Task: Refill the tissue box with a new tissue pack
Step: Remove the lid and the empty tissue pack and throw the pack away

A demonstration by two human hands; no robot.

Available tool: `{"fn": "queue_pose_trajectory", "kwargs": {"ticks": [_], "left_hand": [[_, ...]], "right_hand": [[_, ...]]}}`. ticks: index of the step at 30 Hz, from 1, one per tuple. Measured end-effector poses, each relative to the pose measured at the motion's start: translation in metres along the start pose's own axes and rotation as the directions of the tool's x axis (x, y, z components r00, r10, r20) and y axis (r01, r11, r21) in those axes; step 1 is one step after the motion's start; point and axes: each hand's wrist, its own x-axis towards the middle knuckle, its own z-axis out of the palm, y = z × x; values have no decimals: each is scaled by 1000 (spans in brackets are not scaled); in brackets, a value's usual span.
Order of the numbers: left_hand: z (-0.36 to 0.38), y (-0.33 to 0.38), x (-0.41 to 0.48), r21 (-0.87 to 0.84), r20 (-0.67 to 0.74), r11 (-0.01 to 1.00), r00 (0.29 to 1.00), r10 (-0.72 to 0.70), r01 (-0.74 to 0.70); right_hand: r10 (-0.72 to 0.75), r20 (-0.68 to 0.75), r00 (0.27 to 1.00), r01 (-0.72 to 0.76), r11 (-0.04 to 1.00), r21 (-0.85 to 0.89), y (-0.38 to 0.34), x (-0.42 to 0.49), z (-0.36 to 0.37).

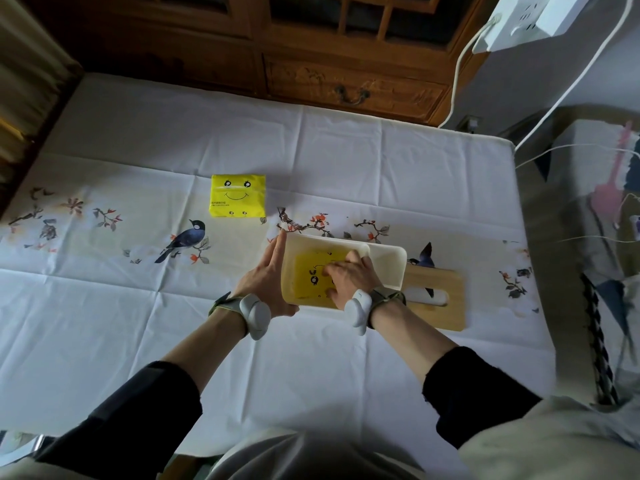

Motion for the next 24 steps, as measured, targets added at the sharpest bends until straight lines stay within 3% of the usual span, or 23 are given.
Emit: {"fn": "queue_pose_trajectory", "kwargs": {"ticks": [5,8,17,24], "left_hand": [[-2,-2,-3,-131,51,990,997,65,-58],[-9,2,-9,-109,50,991,996,80,-74],[-26,22,-8,-159,-262,987,963,-67,26],[-20,48,-10,-351,-185,913,940,-286,209]], "right_hand": [[-2,-110,994,7,999,47,-1,-6,-1],[-16,-212,977,43,991,123,0,-12,-7],[-56,-418,907,115,986,117,-4,-27,-33],[-36,-488,872,123,981,148,-2,-52,-45]]}}
